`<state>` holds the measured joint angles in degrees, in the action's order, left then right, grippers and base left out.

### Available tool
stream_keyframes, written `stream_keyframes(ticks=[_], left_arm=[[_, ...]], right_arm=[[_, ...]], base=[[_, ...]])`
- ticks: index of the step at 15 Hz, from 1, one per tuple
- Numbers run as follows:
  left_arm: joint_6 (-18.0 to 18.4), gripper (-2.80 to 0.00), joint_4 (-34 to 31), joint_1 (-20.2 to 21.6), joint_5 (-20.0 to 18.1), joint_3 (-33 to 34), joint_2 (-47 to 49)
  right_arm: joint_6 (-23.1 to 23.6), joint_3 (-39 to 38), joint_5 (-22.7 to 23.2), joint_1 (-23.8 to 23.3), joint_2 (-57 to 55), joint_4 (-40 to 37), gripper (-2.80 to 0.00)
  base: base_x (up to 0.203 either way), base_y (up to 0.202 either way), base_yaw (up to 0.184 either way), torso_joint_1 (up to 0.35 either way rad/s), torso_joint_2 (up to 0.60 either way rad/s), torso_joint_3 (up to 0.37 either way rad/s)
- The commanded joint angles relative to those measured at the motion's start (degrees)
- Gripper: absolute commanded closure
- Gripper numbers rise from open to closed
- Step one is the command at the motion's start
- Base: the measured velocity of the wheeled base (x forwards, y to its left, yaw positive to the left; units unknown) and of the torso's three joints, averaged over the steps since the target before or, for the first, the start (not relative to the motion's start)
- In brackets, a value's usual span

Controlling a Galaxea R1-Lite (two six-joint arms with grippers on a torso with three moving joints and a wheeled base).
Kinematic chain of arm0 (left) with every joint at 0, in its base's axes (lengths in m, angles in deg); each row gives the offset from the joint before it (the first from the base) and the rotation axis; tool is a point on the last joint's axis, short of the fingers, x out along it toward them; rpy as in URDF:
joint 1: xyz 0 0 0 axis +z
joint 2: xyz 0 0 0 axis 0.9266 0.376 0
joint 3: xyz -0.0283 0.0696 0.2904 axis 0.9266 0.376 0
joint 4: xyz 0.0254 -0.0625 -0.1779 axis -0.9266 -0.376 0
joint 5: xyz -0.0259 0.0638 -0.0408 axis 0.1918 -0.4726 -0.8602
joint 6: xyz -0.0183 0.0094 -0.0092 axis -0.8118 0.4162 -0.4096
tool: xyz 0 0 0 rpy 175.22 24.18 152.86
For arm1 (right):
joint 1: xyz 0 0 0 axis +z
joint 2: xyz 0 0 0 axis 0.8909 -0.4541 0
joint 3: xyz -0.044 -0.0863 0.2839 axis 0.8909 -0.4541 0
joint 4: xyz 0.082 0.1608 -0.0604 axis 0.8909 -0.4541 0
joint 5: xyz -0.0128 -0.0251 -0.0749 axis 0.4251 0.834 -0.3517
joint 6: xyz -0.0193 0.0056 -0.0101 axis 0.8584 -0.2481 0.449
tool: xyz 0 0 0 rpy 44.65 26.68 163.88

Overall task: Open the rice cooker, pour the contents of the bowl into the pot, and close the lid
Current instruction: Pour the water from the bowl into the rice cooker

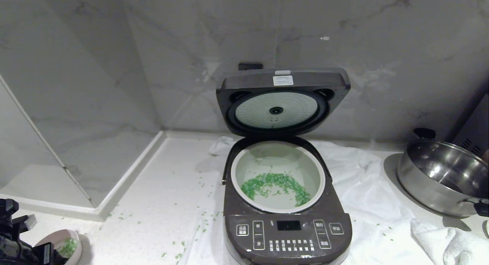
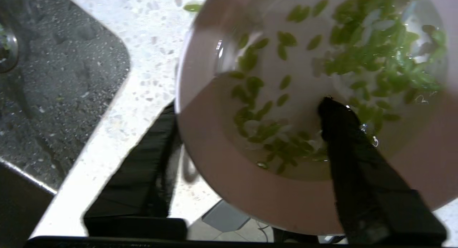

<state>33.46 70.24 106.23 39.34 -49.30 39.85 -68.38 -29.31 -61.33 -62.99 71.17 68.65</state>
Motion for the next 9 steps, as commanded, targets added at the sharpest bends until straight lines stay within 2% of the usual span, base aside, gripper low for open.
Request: stream_keyframes(ticks=[1,9], left_arm=[[0.1,0.0,-0.1,0.0,0.2,0.3,1.1],[0.1,0.0,-0.1,-0.1,0.2,0.6,0.9]], right_arm=[[0.0,-0.1,0.0,0.0,0.0,0.0,0.0],[0.0,-0.1,0.0,0.0,0.0,0.0,0.0]], base=[[0.0,0.0,0.0,0.0,0.0,0.0],[0.0,0.0,0.0,0.0,0.0,0.0]])
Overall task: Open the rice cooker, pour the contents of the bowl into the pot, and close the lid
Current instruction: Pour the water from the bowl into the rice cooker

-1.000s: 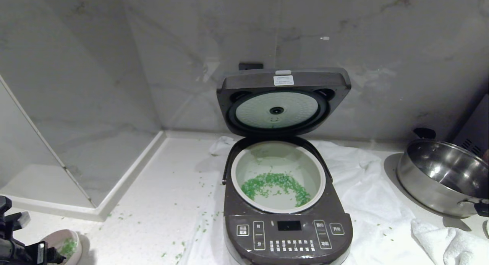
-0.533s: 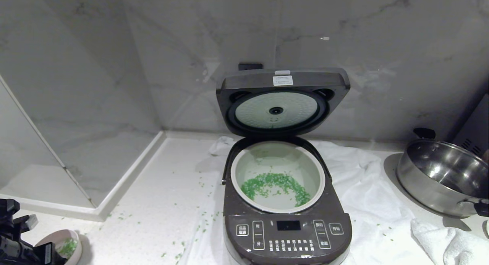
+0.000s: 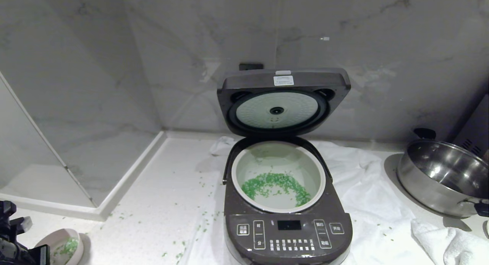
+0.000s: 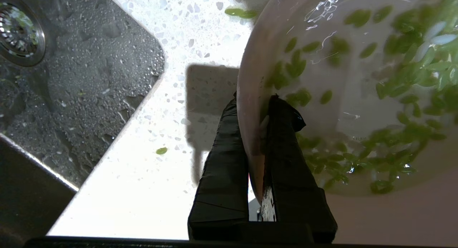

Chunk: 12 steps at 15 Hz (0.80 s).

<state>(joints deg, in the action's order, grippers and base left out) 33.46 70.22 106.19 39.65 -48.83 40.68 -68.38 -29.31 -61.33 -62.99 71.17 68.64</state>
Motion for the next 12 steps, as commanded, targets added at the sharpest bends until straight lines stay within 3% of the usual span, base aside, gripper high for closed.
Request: stream_keyframes(ticks=[1,6,9,12], left_arm=[[0.1,0.0,0.0,0.0,-0.1,0.2,0.2],[0.1,0.0,-0.1,0.0,-0.5,0.6,-0.1],[2.9,0.0,-0.4,-0.1,-7.0,3.2,-2.3],[5.4,0.0,-0.2,-0.7,-7.8,4.9,-2.7]], right_arm=[[0.0,-0.1,0.0,0.0,0.0,0.0,0.0],[0.0,-0.1,0.0,0.0,0.0,0.0,0.0],[0.0,-0.1,0.0,0.0,0.0,0.0,0.0],[0.0,-0.1,0.0,0.0,0.0,0.0,0.0]], base=[[0.0,0.0,0.0,0.0,0.0,0.0],[0.0,0.0,0.0,0.0,0.0,0.0],[0.0,0.0,0.0,0.0,0.0,0.0],[0.0,0.0,0.0,0.0,0.0,0.0]])
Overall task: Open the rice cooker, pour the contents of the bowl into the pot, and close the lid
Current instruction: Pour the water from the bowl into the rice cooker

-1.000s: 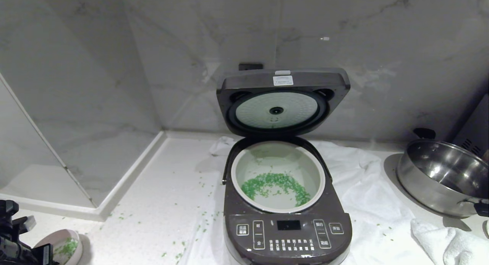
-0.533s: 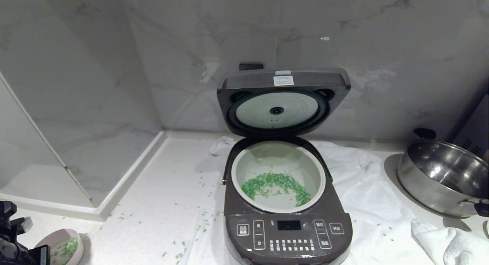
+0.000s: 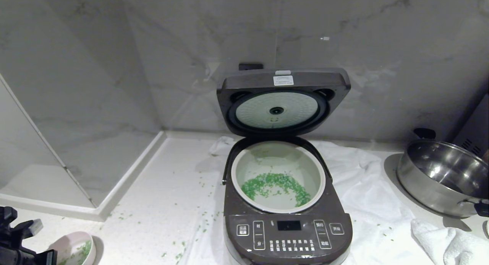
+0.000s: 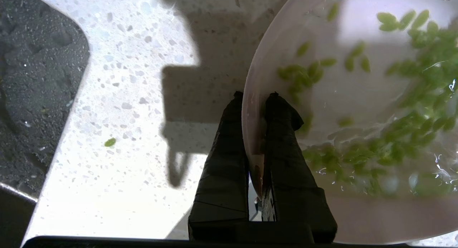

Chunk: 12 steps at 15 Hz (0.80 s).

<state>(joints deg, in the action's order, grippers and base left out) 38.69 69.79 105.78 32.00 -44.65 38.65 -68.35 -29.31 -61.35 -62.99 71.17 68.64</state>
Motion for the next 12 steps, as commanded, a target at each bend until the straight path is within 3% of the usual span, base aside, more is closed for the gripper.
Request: stream_keyframes(ticks=[1,7,12], left_arm=[[0.3,0.0,0.2,-0.2,-1.2,1.0,-1.0],[3.1,0.0,-0.2,-2.0,-3.7,2.1,-5.4],[2.9,0.0,-0.9,-10.4,-4.0,4.4,-9.8]], right_arm=[[0.0,-0.1,0.0,0.0,0.0,0.0,0.0],[0.0,-0.1,0.0,0.0,0.0,0.0,0.0],[0.0,-0.1,0.0,0.0,0.0,0.0,0.0]], base=[[0.0,0.0,0.0,0.0,0.0,0.0],[0.0,0.0,0.0,0.0,0.0,0.0],[0.0,0.0,0.0,0.0,0.0,0.0]])
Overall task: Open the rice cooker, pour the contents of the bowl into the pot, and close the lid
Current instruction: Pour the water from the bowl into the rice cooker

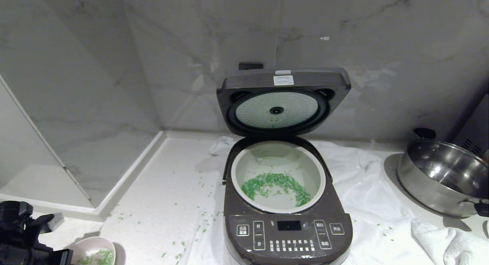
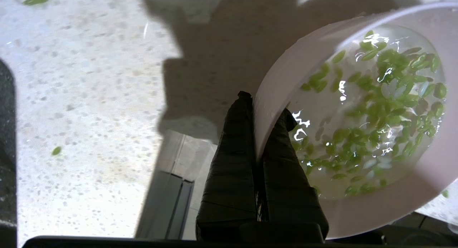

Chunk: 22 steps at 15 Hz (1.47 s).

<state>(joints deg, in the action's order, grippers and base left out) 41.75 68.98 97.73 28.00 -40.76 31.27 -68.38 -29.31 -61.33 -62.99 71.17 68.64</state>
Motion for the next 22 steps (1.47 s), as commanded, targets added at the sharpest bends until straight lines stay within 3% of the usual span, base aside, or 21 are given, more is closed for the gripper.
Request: stream_keyframes(ticks=[1,4,7,10,15,22], left_arm=[[-0.3,0.0,-1.1,-3.4,-0.1,0.4,-3.0],[-0.7,0.0,-4.6,-6.0,-0.1,-0.8,-3.3],[-4.4,0.0,-8.6,-9.1,-0.1,-3.9,-2.8],[-8.4,0.0,-16.6,-13.2,-0.2,-9.2,-2.4],[-14.7,0.0,-18.2,-19.9,-0.3,-13.4,-2.7],[-21.5,0.0,-26.1,-27.4,-0.2,-22.0,-4.6]], right_arm=[[0.0,-0.1,0.0,0.0,0.0,0.0,0.0],[0.0,-0.1,0.0,0.0,0.0,0.0,0.0],[0.0,-0.1,0.0,0.0,0.0,0.0,0.0],[0.0,-0.1,0.0,0.0,0.0,0.0,0.0],[0.0,-0.1,0.0,0.0,0.0,0.0,0.0],[0.0,-0.1,0.0,0.0,0.0,0.0,0.0]], base=[[0.0,0.0,0.0,0.0,0.0,0.0],[0.0,0.0,0.0,0.0,0.0,0.0],[0.0,0.0,0.0,0.0,0.0,0.0],[0.0,0.0,0.0,0.0,0.0,0.0],[0.0,0.0,0.0,0.0,0.0,0.0],[0.0,0.0,0.0,0.0,0.0,0.0]])
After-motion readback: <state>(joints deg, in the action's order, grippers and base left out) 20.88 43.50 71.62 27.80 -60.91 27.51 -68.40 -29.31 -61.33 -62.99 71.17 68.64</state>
